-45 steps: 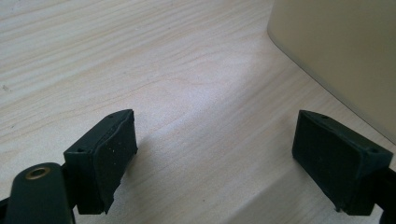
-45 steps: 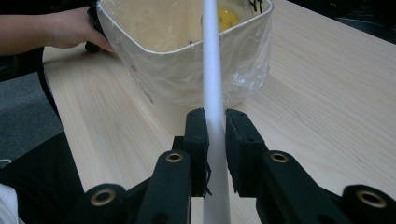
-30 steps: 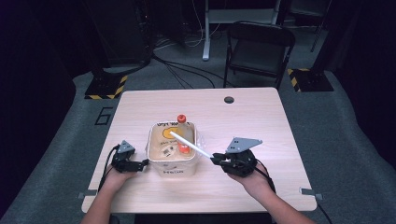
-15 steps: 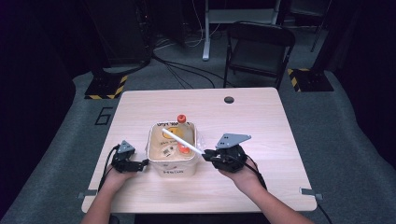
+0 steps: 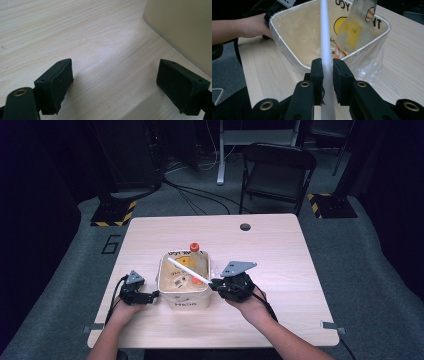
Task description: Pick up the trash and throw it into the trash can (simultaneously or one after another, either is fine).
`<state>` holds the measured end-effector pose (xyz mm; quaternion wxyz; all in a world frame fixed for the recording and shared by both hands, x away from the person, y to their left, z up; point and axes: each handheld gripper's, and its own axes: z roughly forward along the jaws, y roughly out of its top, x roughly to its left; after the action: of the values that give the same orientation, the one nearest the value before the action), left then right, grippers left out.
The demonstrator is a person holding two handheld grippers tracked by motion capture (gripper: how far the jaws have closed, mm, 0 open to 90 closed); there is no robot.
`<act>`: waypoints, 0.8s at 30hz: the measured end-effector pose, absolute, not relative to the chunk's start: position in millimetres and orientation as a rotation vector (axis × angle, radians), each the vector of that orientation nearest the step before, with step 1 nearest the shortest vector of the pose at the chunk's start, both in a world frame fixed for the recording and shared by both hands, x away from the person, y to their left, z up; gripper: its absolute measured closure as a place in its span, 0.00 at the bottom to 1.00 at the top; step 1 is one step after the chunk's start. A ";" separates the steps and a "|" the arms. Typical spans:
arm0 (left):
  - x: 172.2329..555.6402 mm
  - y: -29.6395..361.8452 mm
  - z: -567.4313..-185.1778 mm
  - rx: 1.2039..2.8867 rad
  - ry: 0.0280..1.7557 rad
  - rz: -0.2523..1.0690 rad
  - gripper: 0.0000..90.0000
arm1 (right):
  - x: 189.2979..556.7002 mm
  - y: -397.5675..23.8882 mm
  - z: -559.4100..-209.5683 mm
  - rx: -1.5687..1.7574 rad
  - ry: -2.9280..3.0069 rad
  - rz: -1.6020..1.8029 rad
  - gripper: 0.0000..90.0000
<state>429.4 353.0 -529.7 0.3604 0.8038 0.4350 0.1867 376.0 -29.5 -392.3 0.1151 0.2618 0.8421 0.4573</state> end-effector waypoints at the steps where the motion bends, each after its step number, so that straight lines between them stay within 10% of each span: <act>1: 429.4 353.1 -529.7 2.073 1.120 0.481 0.15 | 377.1 -28.6 -392.4 0.756 2.466 1.339 0.87; 24: 429.4 353.1 -529.6 2.073 1.121 0.480 0.15 | 378.1 -22.2 -383.6 0.759 2.420 1.415 0.69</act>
<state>429.4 353.1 -529.6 0.3602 0.8041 0.4348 0.1861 378.1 -22.2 -383.6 0.1185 0.2595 0.8275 0.4837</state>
